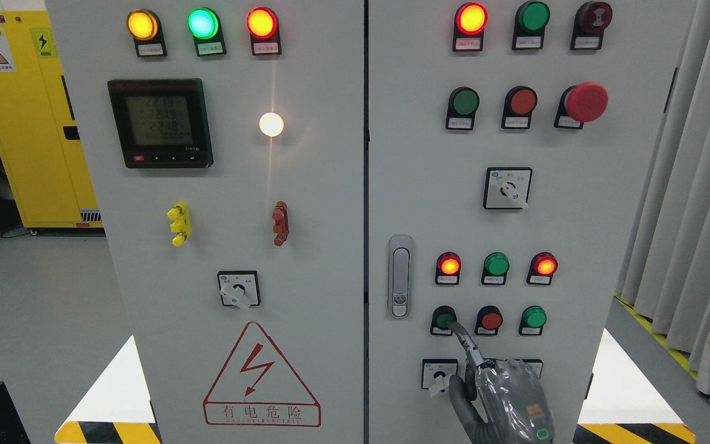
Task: Press green start button
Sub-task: 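Withdraw the right hand down away from the button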
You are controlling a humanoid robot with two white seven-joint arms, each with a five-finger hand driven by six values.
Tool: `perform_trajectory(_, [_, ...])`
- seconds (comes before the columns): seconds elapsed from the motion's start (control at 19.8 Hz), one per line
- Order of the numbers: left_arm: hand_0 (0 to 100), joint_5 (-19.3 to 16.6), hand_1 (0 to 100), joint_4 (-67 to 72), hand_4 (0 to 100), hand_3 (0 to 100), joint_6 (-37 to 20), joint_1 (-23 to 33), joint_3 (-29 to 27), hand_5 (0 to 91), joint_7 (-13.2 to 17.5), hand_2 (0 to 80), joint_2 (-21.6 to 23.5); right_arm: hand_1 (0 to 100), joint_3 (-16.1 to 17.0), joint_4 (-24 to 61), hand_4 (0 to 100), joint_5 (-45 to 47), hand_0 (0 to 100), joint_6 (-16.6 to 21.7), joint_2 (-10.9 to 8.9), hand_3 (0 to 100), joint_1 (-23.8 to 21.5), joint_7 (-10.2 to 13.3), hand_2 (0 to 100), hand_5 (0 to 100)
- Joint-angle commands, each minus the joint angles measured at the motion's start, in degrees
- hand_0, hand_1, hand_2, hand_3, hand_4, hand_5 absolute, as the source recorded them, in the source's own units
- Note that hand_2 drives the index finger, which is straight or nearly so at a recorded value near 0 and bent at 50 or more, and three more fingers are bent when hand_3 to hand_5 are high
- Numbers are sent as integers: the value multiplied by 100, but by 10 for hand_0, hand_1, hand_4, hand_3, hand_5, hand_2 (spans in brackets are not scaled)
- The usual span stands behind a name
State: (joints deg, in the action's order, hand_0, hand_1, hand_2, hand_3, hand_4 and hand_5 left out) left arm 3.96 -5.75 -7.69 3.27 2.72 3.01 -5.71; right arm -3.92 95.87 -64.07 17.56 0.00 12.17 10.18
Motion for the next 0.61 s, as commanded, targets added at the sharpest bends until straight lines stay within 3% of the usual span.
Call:
perform_trajectory(0.0, [120,0,556,3,0,0,4,-1,0,0,-2,0,0,926,-39,335,986,35,820,177,-79,901,-118,212,0,1000])
perform_trajectory(0.15, [120,0,556,3,0,0,4,-1,0,0,-2,0,0,922,-48,450,981,78,813,212,-79,897,-249,213,0,1000])
perform_trajectory(0.3, [120,0,556,-5,0,0,4,7,0,0,-2,0,0,917,-187,494,946,892,833,370,-71,867,-416,169,0,981])
perform_trajectory(0.4, [120,0,556,-5,0,0,4,-1,0,0,-2,0,0,918,-442,633,859,1919,829,389,-79,757,-618,46,0,883])
perform_trajectory(0.45, [120,0,556,3,0,0,4,-1,0,0,-2,0,0,896,-582,765,779,2507,786,371,-79,661,-767,-85,0,828])
perform_trajectory(0.51, [120,0,556,-5,0,0,4,-1,0,0,-2,0,0,865,-706,879,612,3027,748,345,-79,522,-890,-191,10,692])
perform_trajectory(0.56, [120,0,556,-5,0,0,4,7,0,0,-2,0,0,859,-785,950,557,3467,751,336,-79,469,-961,-227,13,622])
